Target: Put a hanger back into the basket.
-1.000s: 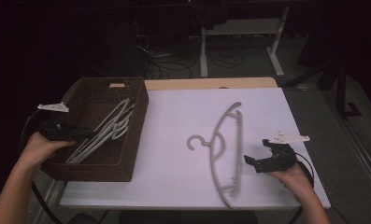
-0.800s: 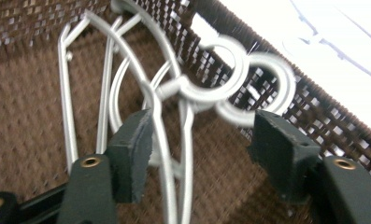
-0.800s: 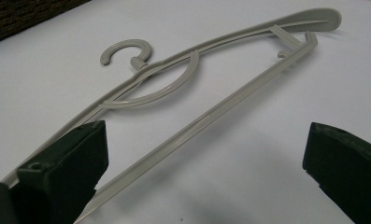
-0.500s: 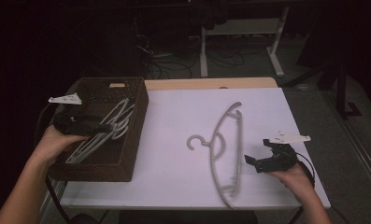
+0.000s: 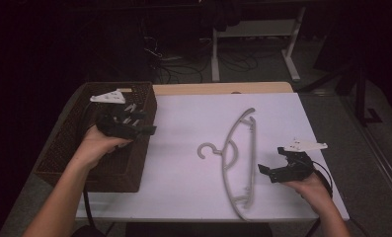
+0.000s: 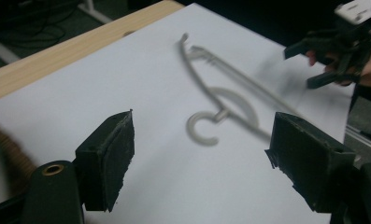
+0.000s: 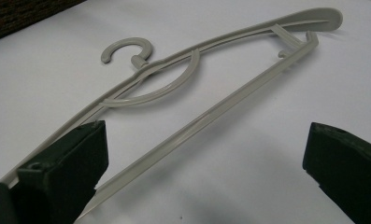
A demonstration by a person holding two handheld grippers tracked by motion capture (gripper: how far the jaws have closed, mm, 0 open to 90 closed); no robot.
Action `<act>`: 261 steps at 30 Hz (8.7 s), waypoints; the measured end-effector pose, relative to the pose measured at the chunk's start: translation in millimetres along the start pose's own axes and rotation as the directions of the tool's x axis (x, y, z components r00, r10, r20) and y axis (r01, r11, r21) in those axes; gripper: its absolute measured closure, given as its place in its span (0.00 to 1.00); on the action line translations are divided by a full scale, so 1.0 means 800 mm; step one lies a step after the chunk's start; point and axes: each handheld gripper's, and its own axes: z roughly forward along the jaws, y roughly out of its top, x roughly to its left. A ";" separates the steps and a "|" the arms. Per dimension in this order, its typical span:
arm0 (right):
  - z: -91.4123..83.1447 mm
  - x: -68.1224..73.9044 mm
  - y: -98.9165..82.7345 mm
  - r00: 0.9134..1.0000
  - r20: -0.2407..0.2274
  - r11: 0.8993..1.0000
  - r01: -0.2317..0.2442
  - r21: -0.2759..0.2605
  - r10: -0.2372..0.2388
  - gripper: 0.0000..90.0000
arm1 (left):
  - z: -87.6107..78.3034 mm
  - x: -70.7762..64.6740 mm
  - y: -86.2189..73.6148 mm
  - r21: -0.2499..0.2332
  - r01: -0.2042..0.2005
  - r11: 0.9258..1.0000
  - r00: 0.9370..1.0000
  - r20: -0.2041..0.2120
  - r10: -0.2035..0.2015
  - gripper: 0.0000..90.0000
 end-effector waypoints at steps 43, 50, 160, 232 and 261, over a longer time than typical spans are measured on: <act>-0.001 -0.002 -0.002 1.000 -0.001 1.000 0.001 0.013 -0.001 0.00 | 0.297 -0.138 -0.070 0.295 -0.131 0.946 0.977 0.203 0.071 1.00; -0.001 -0.003 -0.002 1.000 0.000 1.000 -0.004 0.014 0.004 0.00 | 0.290 -0.133 -0.070 0.320 -0.144 0.937 0.982 0.162 0.096 1.00; 0.002 -0.001 -0.002 1.000 -0.013 1.000 0.011 0.022 -0.011 0.00 | 0.246 -0.059 -0.027 0.288 -0.044 0.957 0.998 0.063 0.027 0.64; 0.015 -0.047 0.043 0.997 0.062 0.998 -0.043 0.042 0.040 0.30 | 0.164 -0.085 -0.089 0.222 0.024 0.975 1.000 0.008 -0.027 0.81; 0.093 -0.137 0.071 0.984 0.175 0.931 -0.079 0.358 0.016 0.99 | 0.165 -0.091 -0.105 0.233 0.010 0.972 0.999 0.029 -0.017 0.60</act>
